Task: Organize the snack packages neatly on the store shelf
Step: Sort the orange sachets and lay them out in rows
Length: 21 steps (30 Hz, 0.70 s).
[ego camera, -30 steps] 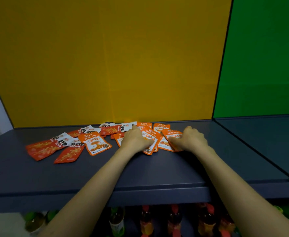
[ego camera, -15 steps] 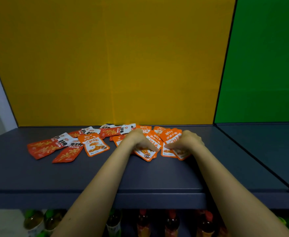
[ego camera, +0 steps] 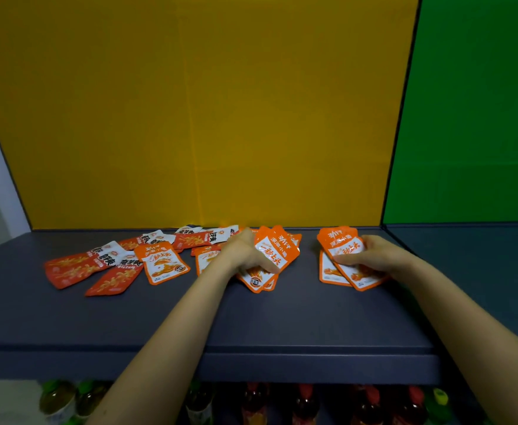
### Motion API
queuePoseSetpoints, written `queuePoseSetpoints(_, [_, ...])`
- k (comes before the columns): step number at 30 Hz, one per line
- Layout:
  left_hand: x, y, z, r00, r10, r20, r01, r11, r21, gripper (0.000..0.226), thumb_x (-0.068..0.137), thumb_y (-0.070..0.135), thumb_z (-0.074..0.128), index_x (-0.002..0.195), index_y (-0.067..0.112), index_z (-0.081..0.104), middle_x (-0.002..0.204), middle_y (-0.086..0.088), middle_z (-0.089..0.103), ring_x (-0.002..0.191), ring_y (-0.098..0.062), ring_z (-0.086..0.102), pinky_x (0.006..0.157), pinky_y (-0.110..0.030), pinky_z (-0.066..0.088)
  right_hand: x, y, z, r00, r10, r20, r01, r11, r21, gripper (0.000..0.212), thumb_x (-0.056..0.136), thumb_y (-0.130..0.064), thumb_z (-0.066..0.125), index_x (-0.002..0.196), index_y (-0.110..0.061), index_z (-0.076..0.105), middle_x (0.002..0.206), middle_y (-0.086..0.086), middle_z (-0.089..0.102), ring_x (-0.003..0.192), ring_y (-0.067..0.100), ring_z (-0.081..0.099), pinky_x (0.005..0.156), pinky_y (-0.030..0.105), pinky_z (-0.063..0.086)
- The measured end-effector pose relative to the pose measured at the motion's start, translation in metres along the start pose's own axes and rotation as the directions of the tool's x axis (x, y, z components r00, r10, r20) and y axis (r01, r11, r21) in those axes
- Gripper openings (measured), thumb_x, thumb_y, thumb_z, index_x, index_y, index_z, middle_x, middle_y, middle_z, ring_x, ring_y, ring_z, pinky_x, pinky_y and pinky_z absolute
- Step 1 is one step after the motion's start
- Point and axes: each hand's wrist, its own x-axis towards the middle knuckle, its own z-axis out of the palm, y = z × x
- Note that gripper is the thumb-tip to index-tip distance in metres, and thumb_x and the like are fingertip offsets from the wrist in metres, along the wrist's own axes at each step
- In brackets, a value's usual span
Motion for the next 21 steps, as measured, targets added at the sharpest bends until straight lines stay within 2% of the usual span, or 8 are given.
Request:
queuePoseSetpoints(3, [0.005,0.0,-0.003,0.997,0.068,-0.045,-0.073,0.99,-0.124,0.052,0.071,0.017,0.08,0.105,0.014,0.041,0.117,-0.01,0.058,0.093,-0.024,0.06,0.068,-0.034,0.052,0.002,0.008,-0.001,1.0,-0.018,-0.022,0.02,0.997,0.071,0.026,0.076,-0.024,0.076,0.094,-0.017,0.06,0.09,0.004,0.069,0.076,0.017,0.066,0.065,0.026,0.051])
queuePoseSetpoints(6, [0.011,0.008,-0.008,0.991,0.083,-0.107,-0.118,0.915,-0.387,0.035,0.076,0.009,0.075,0.097,0.014,0.048,0.113,-0.013,0.063,0.072,-0.016,0.06,0.051,-0.026,0.051,0.003,0.012,0.001,0.998,-0.048,-0.031,0.051,0.99,0.133,0.023,0.076,-0.025,0.076,0.09,-0.02,0.058,0.088,0.001,0.069,0.075,0.016,0.067,0.065,0.026,0.051])
queuePoseSetpoints(8, [0.016,0.018,-0.009,0.994,0.07,-0.08,-0.101,0.856,-0.507,0.026,0.08,0.006,0.071,0.101,0.01,0.056,0.109,-0.015,0.066,0.063,-0.013,0.06,0.046,-0.023,0.05,0.005,0.014,0.0,0.998,-0.053,-0.027,0.056,0.984,0.167,0.023,0.076,-0.025,0.076,0.089,-0.021,0.058,0.089,0.002,0.07,0.076,0.016,0.067,0.067,0.027,0.052])
queuePoseSetpoints(10, [0.022,0.027,-0.004,0.998,0.056,-0.026,-0.061,0.864,-0.499,0.028,0.082,0.005,0.069,0.108,0.005,0.059,0.099,-0.015,0.068,0.059,-0.013,0.063,0.047,-0.024,0.05,0.006,0.015,-0.001,0.998,-0.05,-0.032,0.055,0.979,0.197,0.024,0.076,-0.025,0.076,0.091,-0.02,0.058,0.092,0.004,0.07,0.078,0.018,0.067,0.071,0.029,0.054])
queuePoseSetpoints(12, [0.03,0.033,0.008,0.999,0.033,0.023,-0.019,0.892,-0.451,0.021,0.081,0.003,0.069,0.1,0.004,0.06,0.104,-0.02,0.068,0.06,-0.017,0.064,0.055,-0.027,0.052,0.008,0.016,-0.001,0.998,-0.042,-0.05,0.052,0.973,0.224,0.027,0.075,-0.026,0.076,0.094,-0.019,0.058,0.096,0.006,0.07,0.08,0.02,0.067,0.073,0.031,0.054])
queuePoseSetpoints(14, [0.041,0.035,0.021,1.0,0.005,0.017,0.001,0.929,-0.37,0.016,0.08,0.006,0.072,0.087,0.006,0.058,0.118,-0.02,0.064,0.078,-0.024,0.065,0.066,-0.03,0.05,0.008,0.018,-0.001,0.997,-0.036,-0.062,0.05,0.969,0.242,0.033,0.075,-0.026,0.077,0.1,-0.018,0.057,0.097,0.006,0.07,0.08,0.019,0.068,0.071,0.03,0.054])
queuePoseSetpoints(18, [0.059,0.033,0.033,0.998,-0.036,-0.058,0.034,0.999,-0.035,0.062,0.071,0.039,0.078,0.12,0.008,0.054,0.131,-0.011,0.057,0.119,-0.028,0.053,0.1,-0.037,0.045,0.011,0.02,-0.001,0.996,-0.037,-0.086,0.06,0.957,0.284,0.042,0.074,-0.026,0.078,0.109,-0.013,0.059,0.098,0.005,0.071,0.08,0.019,0.069,0.065,0.028,0.053])
queuePoseSetpoints(21, [0.062,0.034,0.035,0.998,-0.036,-0.046,0.036,0.999,0.001,0.059,0.074,0.041,0.075,0.119,0.008,0.054,0.127,-0.009,0.059,0.117,-0.027,0.054,0.099,-0.036,0.046,0.013,0.02,-0.001,0.993,-0.032,-0.113,0.066,0.95,0.305,0.034,0.076,-0.026,0.077,0.103,-0.015,0.059,0.087,-0.001,0.068,0.074,0.013,0.066,0.058,0.023,0.049])
